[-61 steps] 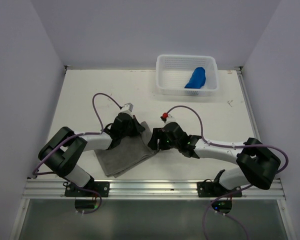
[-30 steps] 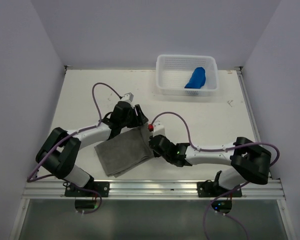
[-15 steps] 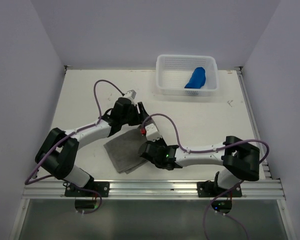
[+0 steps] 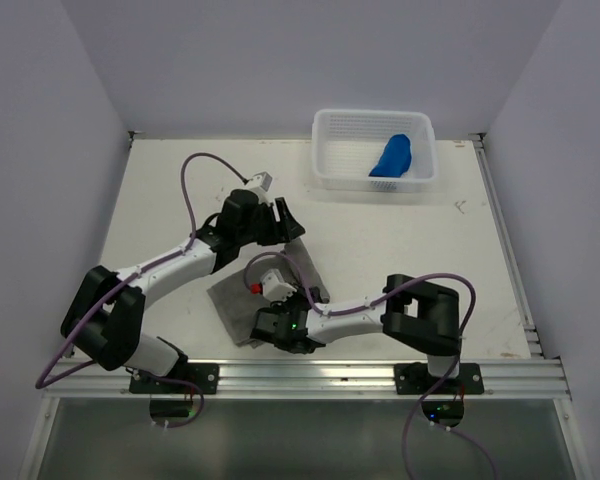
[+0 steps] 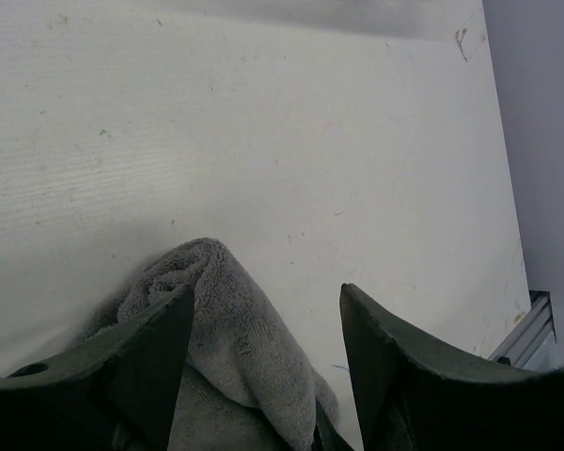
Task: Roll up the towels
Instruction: Roll the towel
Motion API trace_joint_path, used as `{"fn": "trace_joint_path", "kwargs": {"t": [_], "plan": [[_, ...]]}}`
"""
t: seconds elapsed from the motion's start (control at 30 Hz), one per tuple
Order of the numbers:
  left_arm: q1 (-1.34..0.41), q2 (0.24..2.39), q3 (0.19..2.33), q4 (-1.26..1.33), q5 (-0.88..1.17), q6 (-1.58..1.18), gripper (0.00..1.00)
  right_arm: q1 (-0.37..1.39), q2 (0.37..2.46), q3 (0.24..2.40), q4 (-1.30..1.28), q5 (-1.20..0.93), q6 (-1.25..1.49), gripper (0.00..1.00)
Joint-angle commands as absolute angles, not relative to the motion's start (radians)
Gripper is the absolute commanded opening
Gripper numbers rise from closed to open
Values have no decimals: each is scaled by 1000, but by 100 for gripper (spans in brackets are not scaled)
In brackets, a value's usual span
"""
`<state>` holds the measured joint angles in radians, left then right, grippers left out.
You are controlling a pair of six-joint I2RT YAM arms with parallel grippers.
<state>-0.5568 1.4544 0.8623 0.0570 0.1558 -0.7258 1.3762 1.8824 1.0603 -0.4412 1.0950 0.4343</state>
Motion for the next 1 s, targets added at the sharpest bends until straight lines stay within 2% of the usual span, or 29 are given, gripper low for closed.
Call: {"fn": "trace_joint_path", "kwargs": {"t": [0.0, 0.23, 0.33, 0.37, 0.57, 0.97], "plan": [[-552, 1428, 885, 72, 216, -689, 67, 1404, 1940, 1112, -463, 1137, 384, 0], [-554, 1424, 847, 135, 305, -677, 56, 1410, 2011, 1160, -462, 1086, 318, 0], [-555, 1416, 833, 133, 311, -669, 42, 1410, 2029, 1175, -472, 1069, 313, 0], [-555, 1414, 827, 136, 314, -666, 34, 1410, 2032, 1178, -474, 1066, 313, 0], [-555, 1471, 782, 238, 431, -672, 21, 1411, 2048, 1189, -483, 1063, 313, 0], [-555, 1647, 727, 397, 483, -646, 17, 1410, 2033, 1175, -453, 1057, 295, 0]]}}
